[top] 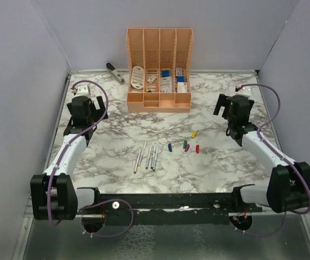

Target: Insert the pens into the pen caps

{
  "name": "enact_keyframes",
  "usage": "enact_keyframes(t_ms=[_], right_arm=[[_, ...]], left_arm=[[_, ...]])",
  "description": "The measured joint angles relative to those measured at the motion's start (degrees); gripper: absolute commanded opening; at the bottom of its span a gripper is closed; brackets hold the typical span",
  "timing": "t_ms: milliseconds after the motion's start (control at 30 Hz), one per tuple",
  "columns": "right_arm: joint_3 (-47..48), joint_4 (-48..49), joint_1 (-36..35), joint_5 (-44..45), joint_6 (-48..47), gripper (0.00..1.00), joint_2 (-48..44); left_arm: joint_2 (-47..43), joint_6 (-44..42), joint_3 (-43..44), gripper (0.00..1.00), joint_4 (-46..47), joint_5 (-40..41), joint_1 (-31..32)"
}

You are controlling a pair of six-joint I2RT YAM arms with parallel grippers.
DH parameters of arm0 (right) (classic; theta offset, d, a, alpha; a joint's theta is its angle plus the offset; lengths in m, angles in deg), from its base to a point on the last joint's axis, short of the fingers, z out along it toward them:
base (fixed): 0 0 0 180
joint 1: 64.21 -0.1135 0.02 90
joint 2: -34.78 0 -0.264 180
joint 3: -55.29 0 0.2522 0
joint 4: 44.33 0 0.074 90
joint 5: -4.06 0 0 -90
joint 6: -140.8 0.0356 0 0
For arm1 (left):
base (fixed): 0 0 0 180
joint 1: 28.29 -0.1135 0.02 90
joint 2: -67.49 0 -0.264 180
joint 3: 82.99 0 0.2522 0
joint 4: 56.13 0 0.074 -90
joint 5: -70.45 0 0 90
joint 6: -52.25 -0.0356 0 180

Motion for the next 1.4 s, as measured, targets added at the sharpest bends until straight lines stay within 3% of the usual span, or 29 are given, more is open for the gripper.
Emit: enact_keyframes(t_ms=[667,967,1267,1400], right_arm=[[0.0,-0.15,0.0,0.33,-0.02,1.0,0.0],[0.0,-2.73,0.0,0.24,0.22,1.0,0.0],[0.0,-6.51,0.0,-2.34,2.12,1.0,-0.02],[0.0,-8.17,0.0,-3.8,3.3,0.99,-0.09]], left_arm=[[0.26,-0.24,0.0,0.99,0.04,0.83,0.24],[4.98,-0.09,3.3,0.99,-4.35,-6.38,2.23],[5.18,4.24,1.7,0.99,-9.84,-18.23,5.35],[4.79,5.62,1.75,0.99,-13.79,-19.67,8.37]])
